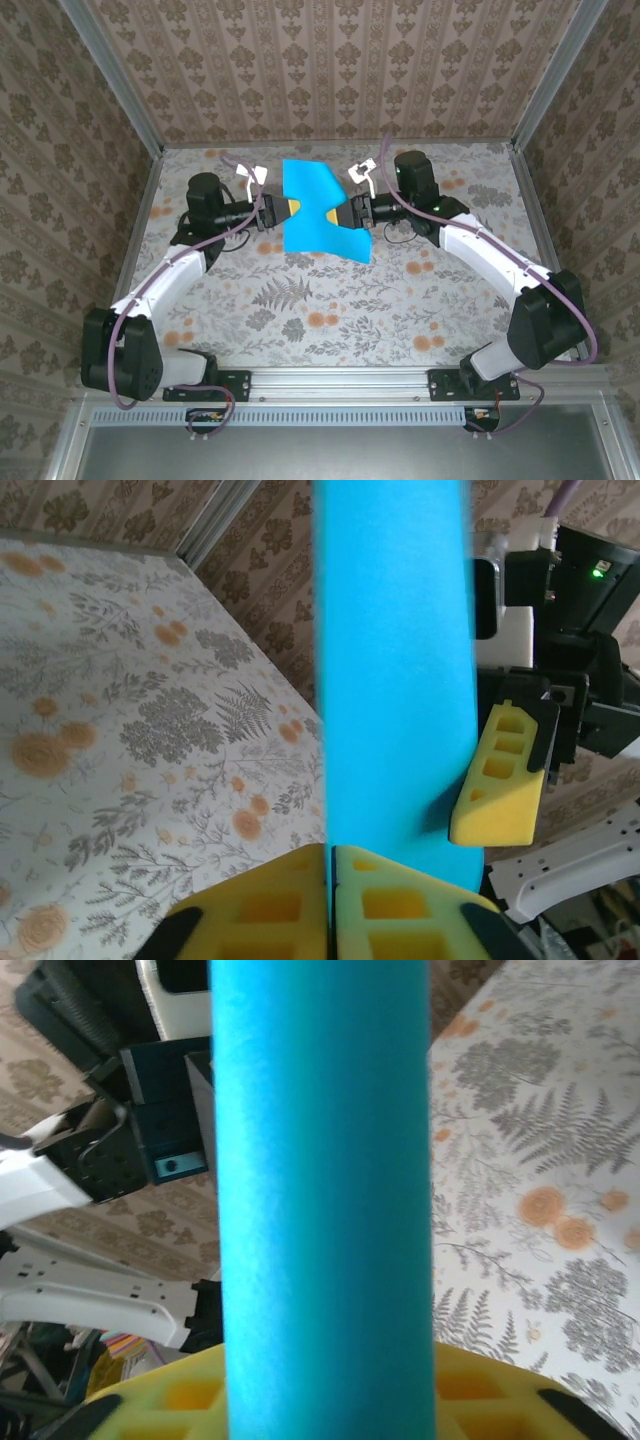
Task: Fold a paper plane with a square sheet of paper (fold left side to right side)
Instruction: Place a square sheet of paper at the center of the table.
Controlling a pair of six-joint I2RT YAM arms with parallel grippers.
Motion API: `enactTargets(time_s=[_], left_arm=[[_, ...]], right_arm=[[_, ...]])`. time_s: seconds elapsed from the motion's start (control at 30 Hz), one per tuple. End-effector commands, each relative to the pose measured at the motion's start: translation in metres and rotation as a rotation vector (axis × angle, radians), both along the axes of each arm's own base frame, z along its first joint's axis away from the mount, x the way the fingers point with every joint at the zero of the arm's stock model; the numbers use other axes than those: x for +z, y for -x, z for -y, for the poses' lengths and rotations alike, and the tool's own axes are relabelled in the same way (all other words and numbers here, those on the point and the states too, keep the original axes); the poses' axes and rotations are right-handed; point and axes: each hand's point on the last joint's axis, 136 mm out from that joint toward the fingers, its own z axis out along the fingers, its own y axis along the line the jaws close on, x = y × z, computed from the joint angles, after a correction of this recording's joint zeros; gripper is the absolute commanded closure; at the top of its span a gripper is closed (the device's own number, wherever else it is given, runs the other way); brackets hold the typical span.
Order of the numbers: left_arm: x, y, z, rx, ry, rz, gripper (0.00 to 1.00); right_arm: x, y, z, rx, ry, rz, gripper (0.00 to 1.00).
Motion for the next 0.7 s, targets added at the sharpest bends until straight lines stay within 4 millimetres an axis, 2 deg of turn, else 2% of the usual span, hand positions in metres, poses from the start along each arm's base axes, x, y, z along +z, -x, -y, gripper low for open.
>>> enactTargets(time_s=[0.0,0.13,0.33,0.5,0.67], left_arm=[[0.000,-0.002,0.001,0.010,-0.020,0.010,0.94],[-0.025,-0.009,0.005,0.029,-0.056,-0.061,0.94],[-0.081,-0.018,0.015,0.043,-0.123,-0.216,0.94],[-0.135,-0.022,0.022,0.057,-0.170,-0.359,0.94],[-0.186,-0.021,0.019,0.113,-0.246,-0.484,0.94]], right_arm=[[-0.013,-0.005,0.017,-0.094,0.092,0.002,0.56],[-0.045,-0.017,0.040,-0.216,0.229,-0.032,0.42],[-0.091,-0.025,0.074,-0.374,0.401,-0.094,0.26],[-0.127,-0.026,0.098,-0.474,0.532,-0.143,0.17],[-0.155,-0.025,0.113,-0.528,0.618,-0.194,0.15]])
